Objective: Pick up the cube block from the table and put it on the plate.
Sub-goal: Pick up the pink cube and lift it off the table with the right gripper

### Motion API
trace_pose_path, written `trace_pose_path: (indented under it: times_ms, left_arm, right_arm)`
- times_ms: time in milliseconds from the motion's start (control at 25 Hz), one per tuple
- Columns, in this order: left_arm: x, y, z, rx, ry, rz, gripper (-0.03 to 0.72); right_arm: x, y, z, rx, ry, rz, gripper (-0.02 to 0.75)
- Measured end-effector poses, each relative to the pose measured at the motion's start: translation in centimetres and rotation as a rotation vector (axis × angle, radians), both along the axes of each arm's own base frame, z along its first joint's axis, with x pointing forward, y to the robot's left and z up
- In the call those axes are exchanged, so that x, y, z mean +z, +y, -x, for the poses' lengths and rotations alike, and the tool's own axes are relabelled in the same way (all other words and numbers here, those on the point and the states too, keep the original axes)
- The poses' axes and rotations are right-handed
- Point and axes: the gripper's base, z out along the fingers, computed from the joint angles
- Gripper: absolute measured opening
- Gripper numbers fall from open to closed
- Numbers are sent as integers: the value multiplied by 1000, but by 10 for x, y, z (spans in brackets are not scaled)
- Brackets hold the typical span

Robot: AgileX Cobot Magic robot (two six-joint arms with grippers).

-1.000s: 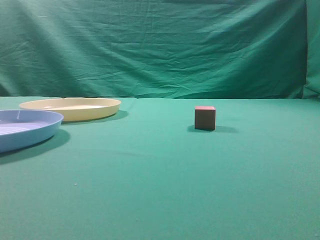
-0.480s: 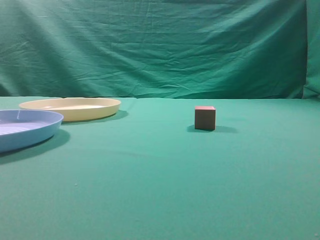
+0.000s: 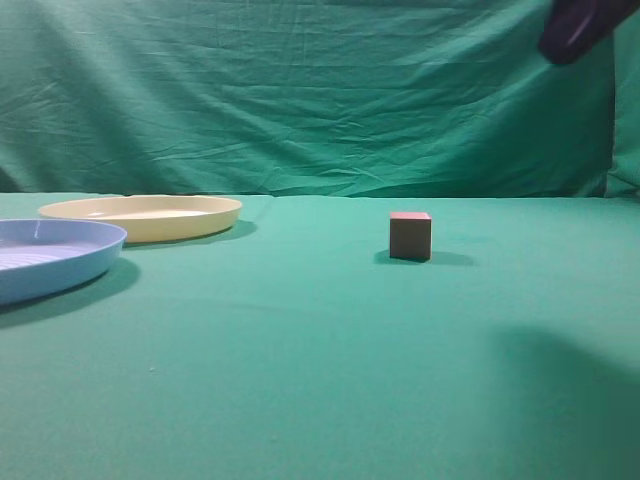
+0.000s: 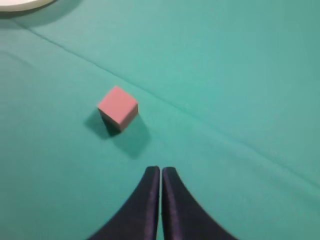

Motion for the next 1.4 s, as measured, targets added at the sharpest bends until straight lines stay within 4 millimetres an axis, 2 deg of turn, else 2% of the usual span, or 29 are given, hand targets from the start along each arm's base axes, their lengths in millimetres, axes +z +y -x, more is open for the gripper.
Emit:
trace_pose_path:
  times_ms: [80, 120, 200, 360, 440, 640, 880, 960, 1040, 1120, 1160, 1280, 1400]
  left_arm:
    - [0, 0, 0, 0, 0, 0, 0]
    - [0, 0, 0, 0, 0, 0, 0]
    - [0, 0, 0, 0, 0, 0, 0]
    - [0, 0, 0, 0, 0, 0, 0]
    - [0, 0, 0, 0, 0, 0, 0]
    - [0, 0, 0, 0, 0, 0, 0]
    - [0, 0, 0, 0, 0, 0, 0]
    - [0, 0, 0, 0, 0, 0, 0]
    - [0, 0, 0, 0, 0, 0, 0]
    - [0, 0, 0, 0, 0, 0, 0]
    - [0, 0, 0, 0, 0, 0, 0]
    - [0, 0, 0, 0, 0, 0, 0]
    - [0, 0, 0, 0, 0, 0, 0]
  right_arm:
    - [-9, 17, -12, 46, 0, 17, 0]
    - [-14, 26, -18, 79, 0, 33, 50]
    - [-22, 41, -27, 134, 2, 60, 182]
    - [-40, 64, -42, 192, 29, 92, 558]
    - [-48, 70, -50, 199, 39, 100, 642]
    - [-74, 78, -64, 196, 77, 120, 643]
    - [-102, 82, -72, 183, 110, 135, 643]
    - [-108, 83, -73, 176, 119, 134, 566]
    - [-109, 84, -75, 175, 110, 131, 477]
    - [-111, 85, -76, 171, 108, 129, 329]
    - [-110, 85, -77, 171, 105, 127, 307]
    - [-104, 88, -80, 172, 103, 120, 319]
    - [-82, 97, -95, 172, 41, 86, 319]
